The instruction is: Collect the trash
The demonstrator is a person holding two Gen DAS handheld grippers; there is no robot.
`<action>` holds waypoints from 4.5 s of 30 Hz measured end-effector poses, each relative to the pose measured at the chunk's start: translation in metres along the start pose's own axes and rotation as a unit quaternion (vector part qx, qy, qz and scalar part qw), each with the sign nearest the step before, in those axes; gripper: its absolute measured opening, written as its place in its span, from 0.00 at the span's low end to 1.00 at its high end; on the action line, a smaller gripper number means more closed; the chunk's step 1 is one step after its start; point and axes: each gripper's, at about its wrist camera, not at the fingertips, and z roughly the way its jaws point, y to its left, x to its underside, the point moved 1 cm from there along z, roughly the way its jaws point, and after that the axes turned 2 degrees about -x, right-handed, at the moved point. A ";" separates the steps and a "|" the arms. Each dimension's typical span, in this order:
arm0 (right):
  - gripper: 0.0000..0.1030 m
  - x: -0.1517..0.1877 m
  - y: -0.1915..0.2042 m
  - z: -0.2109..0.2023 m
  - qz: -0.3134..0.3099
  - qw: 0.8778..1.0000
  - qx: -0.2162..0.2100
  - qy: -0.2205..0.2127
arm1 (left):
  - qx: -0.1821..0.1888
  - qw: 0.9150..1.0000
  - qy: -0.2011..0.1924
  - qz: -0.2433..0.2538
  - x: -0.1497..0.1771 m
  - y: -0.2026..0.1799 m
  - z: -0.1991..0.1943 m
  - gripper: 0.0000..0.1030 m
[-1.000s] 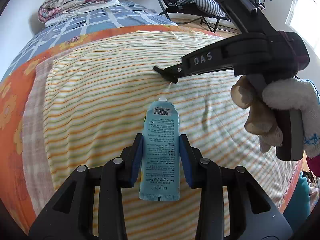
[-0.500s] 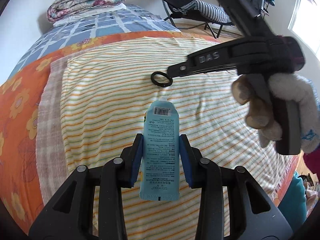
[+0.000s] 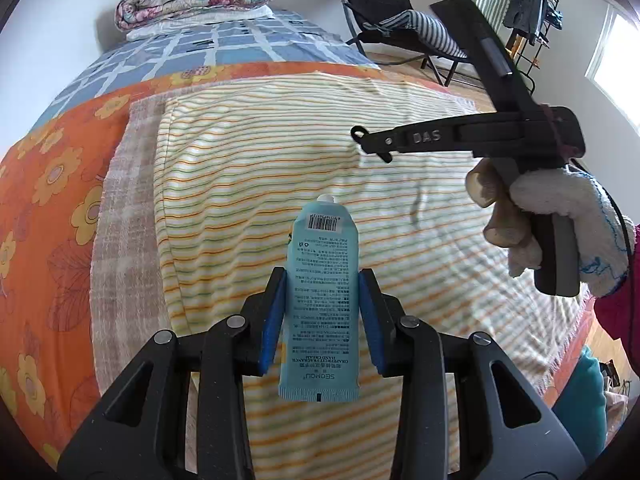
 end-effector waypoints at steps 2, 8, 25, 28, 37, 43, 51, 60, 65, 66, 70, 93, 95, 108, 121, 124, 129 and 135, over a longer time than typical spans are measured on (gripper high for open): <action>0.06 0.005 0.000 -0.014 -0.001 1.000 -0.002 -0.008 | 0.001 1.000 -0.002 0.001 0.002 -0.005 -0.006 0.35; 0.06 0.029 0.006 -0.060 -0.020 1.000 -0.002 -0.023 | -0.001 1.000 -0.014 0.012 0.014 -0.026 -0.033 0.35; 0.06 0.156 0.029 -0.176 -0.042 0.999 -0.010 -0.032 | 0.008 0.998 -0.036 0.050 0.080 -0.101 -0.123 0.35; 0.06 0.183 0.037 -0.190 -0.047 0.998 -0.008 -0.030 | 0.015 0.998 -0.035 0.049 0.097 -0.110 -0.135 0.35; 0.06 0.248 0.053 -0.212 -0.045 0.999 -0.006 -0.026 | 0.032 0.998 -0.015 0.042 0.146 -0.127 -0.146 0.35; 0.06 0.285 0.060 -0.218 -0.048 0.999 -0.004 -0.015 | 0.044 0.999 0.010 0.027 0.176 -0.132 -0.139 0.35; 0.06 0.330 0.062 -0.206 -0.034 0.999 -0.019 0.017 | 0.050 0.997 0.052 0.028 0.213 -0.139 -0.126 0.35; 0.06 0.359 0.064 -0.199 -0.022 0.998 -0.032 0.044 | 0.054 0.996 0.064 0.026 0.232 -0.143 -0.123 0.35; 0.06 0.367 0.071 -0.196 -0.027 0.998 -0.034 0.051 | 0.053 0.996 0.071 0.034 0.240 -0.148 -0.121 0.35; 0.06 0.369 0.072 -0.196 -0.027 0.998 -0.033 0.053 | 0.053 0.995 0.072 0.035 0.241 -0.149 -0.120 0.35; 0.17 0.372 0.070 -0.192 -0.023 0.997 -0.037 0.061 | 0.053 0.995 0.076 0.039 0.244 -0.150 -0.119 0.35; 0.55 0.379 0.071 -0.182 -0.021 0.996 -0.019 0.080 | 0.031 0.996 0.076 0.016 0.242 -0.139 -0.118 0.61; 0.55 0.377 0.070 -0.184 -0.020 0.997 -0.015 0.075 | 0.027 0.997 0.070 0.010 0.238 -0.137 -0.120 0.61; 0.64 0.340 0.063 -0.214 -0.009 1.000 0.018 0.001 | -0.023 0.999 -0.028 -0.017 0.184 -0.126 -0.158 0.78; 0.72 0.289 0.044 -0.266 0.029 0.992 0.038 -0.114 | -0.034 0.992 -0.117 -0.025 0.111 -0.128 -0.193 0.91; 0.76 0.281 0.041 -0.276 0.033 0.989 0.036 -0.143 | -0.040 0.990 -0.135 -0.020 0.097 -0.130 -0.199 0.92; 0.77 0.271 0.037 -0.286 0.035 0.982 0.044 -0.180 | -0.065 0.986 -0.156 -0.012 0.089 -0.132 -0.201 0.99; 0.77 0.268 0.035 -0.285 0.035 0.978 0.053 -0.198 | -0.066 0.987 -0.143 -0.023 0.087 -0.128 -0.194 0.99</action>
